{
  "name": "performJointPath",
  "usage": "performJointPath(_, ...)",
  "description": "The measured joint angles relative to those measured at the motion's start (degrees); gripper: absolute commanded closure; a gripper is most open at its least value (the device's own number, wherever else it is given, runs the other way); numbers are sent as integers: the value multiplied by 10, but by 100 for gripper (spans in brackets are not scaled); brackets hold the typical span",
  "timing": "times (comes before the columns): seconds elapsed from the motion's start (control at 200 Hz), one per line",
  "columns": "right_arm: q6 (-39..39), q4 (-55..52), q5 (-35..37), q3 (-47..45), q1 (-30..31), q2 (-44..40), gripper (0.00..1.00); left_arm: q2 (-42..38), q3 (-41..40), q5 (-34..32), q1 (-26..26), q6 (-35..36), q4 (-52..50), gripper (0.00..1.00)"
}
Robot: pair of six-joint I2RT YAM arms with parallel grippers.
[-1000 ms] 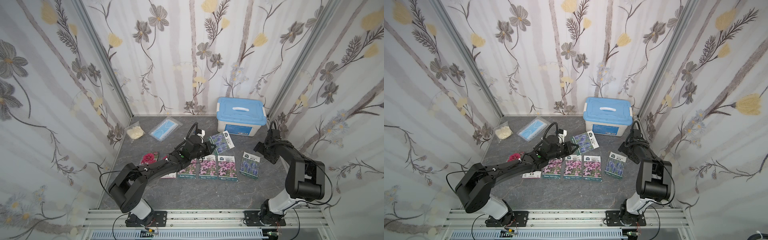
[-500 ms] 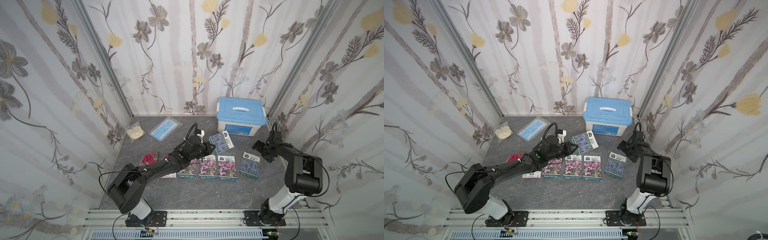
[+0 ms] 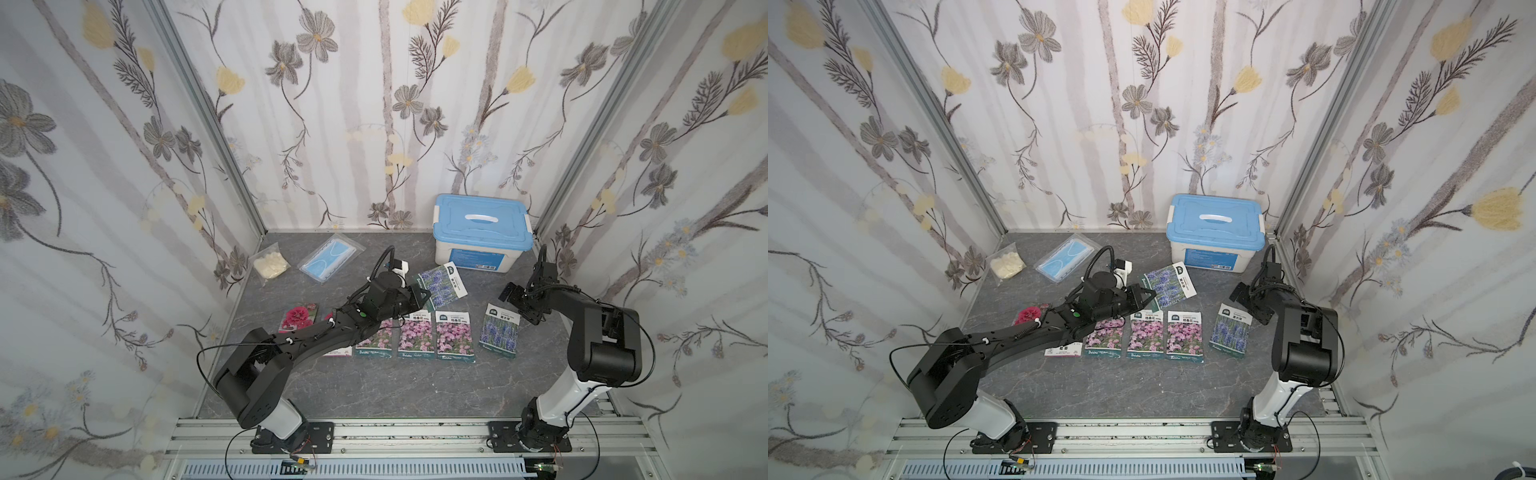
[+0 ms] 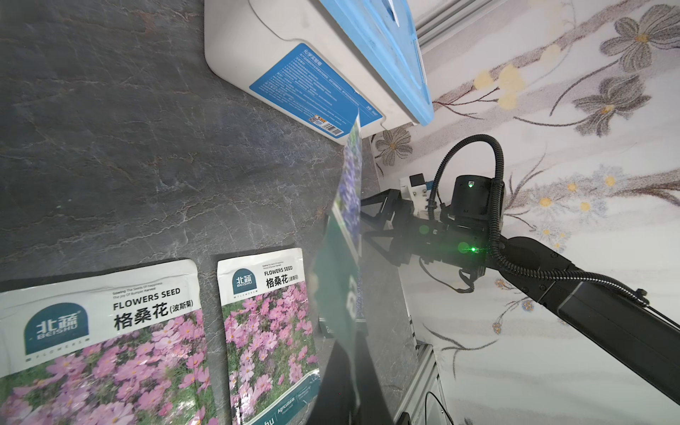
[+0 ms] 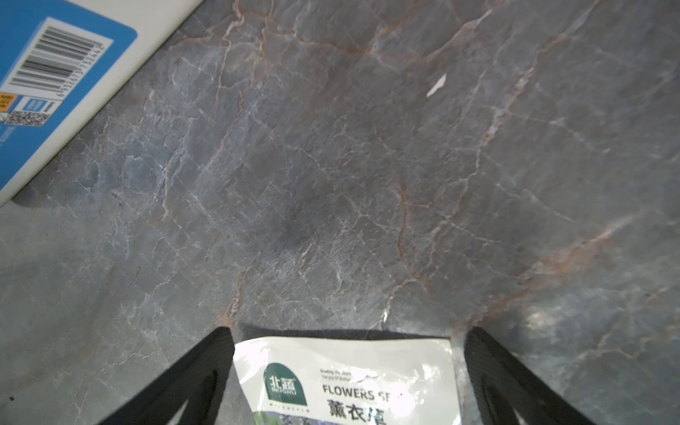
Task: Arrange the seed packets in a row
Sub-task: Adjust the seed packet at the center of the board.
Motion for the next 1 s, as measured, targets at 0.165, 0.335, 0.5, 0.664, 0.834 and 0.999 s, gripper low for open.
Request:
performJointPath(0.165, -2, 10, 1, 4, 15, 7, 0, 1, -1, 0, 2, 0, 2, 100)
performJointPath(0.335, -1, 12, 0, 15, 30, 15, 0, 2, -1, 0, 4, 0, 2, 100)
performJointPath(0.5, -1, 10, -3, 22, 39, 16, 0, 2, -2, 0, 5, 0, 3, 100)
performJointPath(0.664, -1, 8, -4, 19, 48, 14, 0, 5, -2, 0, 5, 0, 6, 100)
performJointPath(0.834, 1, 12, -4, 4, 53, 6, 0, 6, -2, 0, 5, 0, 6, 100)
performJointPath(0.999, 1, 16, -3, -9, 62, -4, 0, 7, -2, 1, 5, -1, 6, 100)
